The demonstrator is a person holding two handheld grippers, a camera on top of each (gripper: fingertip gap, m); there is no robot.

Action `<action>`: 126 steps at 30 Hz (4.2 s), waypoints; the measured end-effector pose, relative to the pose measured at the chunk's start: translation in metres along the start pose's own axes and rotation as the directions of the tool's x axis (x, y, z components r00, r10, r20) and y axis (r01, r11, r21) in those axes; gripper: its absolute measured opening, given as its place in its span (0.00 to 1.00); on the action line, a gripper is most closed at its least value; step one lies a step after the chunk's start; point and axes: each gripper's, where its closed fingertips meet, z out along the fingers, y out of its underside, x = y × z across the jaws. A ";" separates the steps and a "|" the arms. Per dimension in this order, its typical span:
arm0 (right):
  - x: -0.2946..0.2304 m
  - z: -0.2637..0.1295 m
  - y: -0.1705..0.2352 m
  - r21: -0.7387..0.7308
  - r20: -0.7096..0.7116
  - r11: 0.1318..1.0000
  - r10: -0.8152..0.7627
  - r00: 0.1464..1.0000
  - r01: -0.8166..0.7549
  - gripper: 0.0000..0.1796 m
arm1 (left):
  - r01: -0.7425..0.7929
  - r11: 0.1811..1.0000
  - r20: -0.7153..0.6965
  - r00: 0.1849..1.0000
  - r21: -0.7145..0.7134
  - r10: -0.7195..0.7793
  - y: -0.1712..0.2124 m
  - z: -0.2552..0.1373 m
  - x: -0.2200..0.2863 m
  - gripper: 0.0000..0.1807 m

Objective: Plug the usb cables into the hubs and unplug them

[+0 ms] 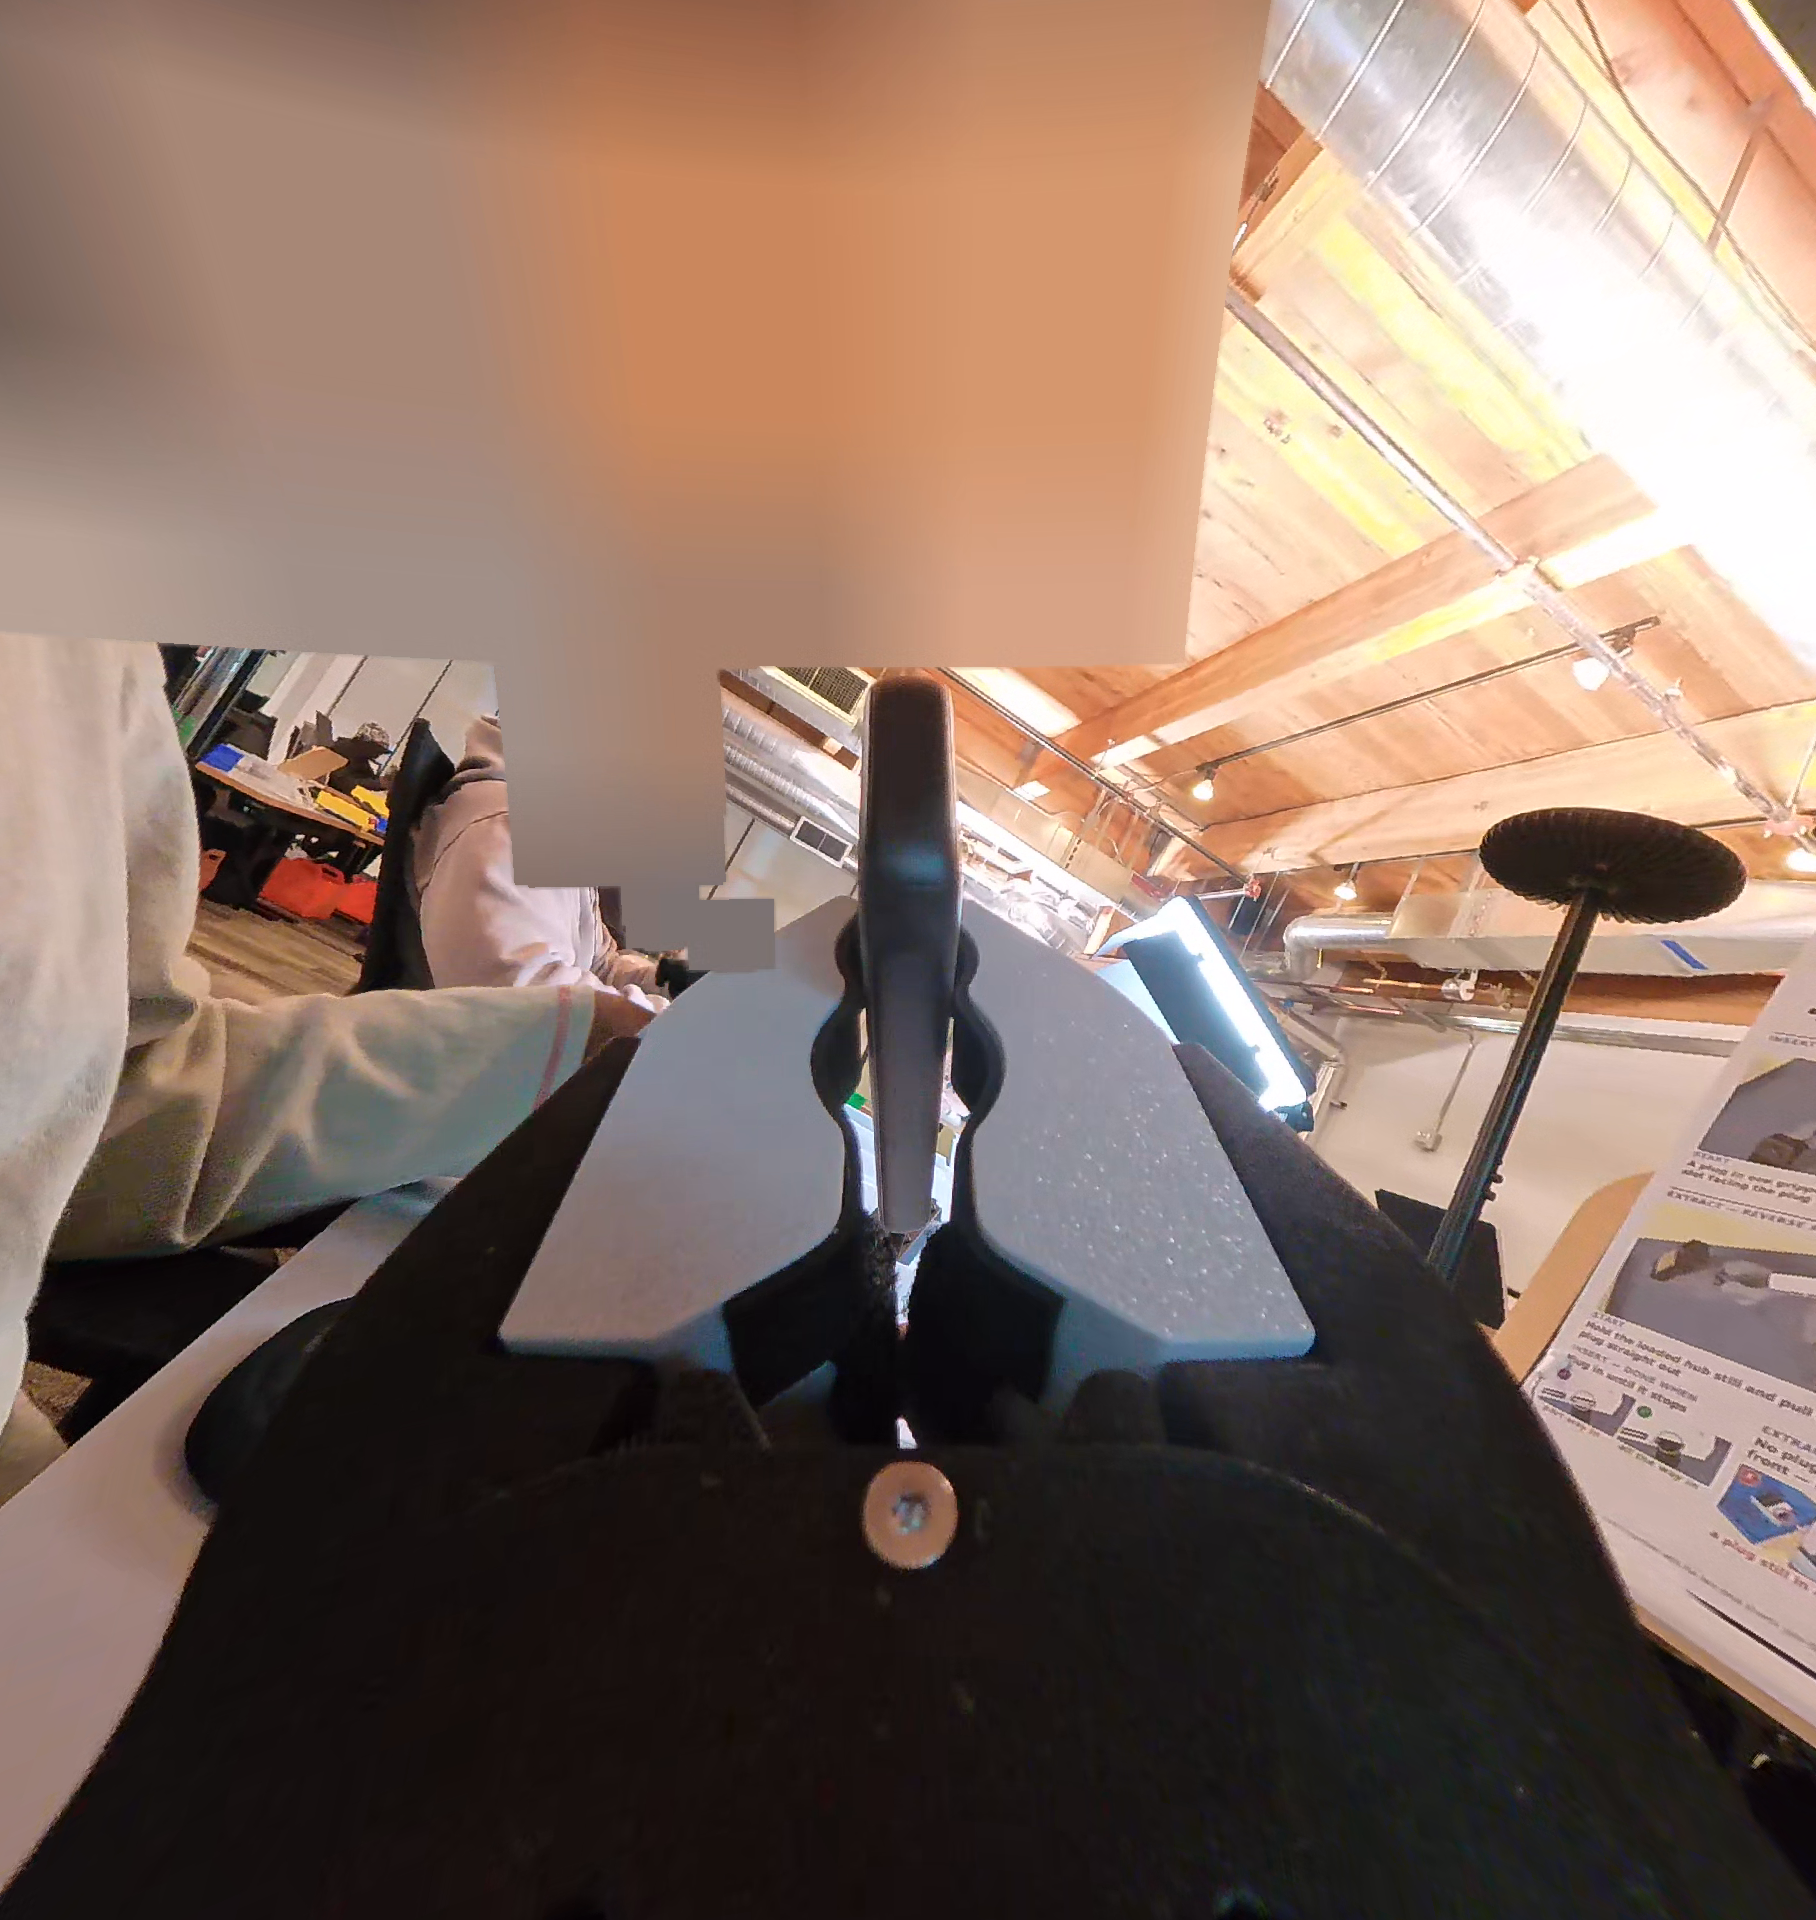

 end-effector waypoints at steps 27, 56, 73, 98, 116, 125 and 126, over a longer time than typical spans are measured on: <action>0.005 -0.002 0.003 -0.049 -0.049 0.999 -0.019 0.999 0.017 0.07 | 0.026 0.977 0.102 0.995 -0.212 -0.004 0.001 0.060 0.027 0.05; 0.011 -0.005 0.003 -0.033 -0.075 0.999 -0.004 0.997 0.002 0.07 | -0.497 0.172 0.278 0.703 0.851 0.655 -0.081 -0.225 0.180 0.02; 0.021 -0.016 -0.006 -0.046 -0.127 0.997 -0.066 0.990 0.060 0.07 | -0.907 0.293 0.044 0.320 0.304 0.946 0.042 -0.013 0.278 0.03; 0.021 -0.014 0.004 -0.083 -0.135 0.996 -0.055 0.989 0.044 0.07 | -0.005 0.939 -0.147 0.987 0.343 0.059 0.065 -0.054 0.103 0.23; 0.020 -0.012 0.014 -0.124 -0.129 0.992 -0.055 0.990 0.039 0.07 | -0.316 0.915 -0.173 0.915 0.251 0.363 0.091 -0.038 0.141 0.02; 0.018 -0.011 0.011 -0.112 -0.117 0.993 -0.059 0.991 0.046 0.07 | -0.585 0.671 -0.056 0.733 0.456 0.677 0.032 -0.048 0.201 0.02; 0.018 -0.012 0.011 -0.111 -0.119 0.993 -0.058 0.991 0.044 0.07 | -0.597 0.674 -0.081 0.720 0.435 0.689 0.031 -0.034 0.205 0.02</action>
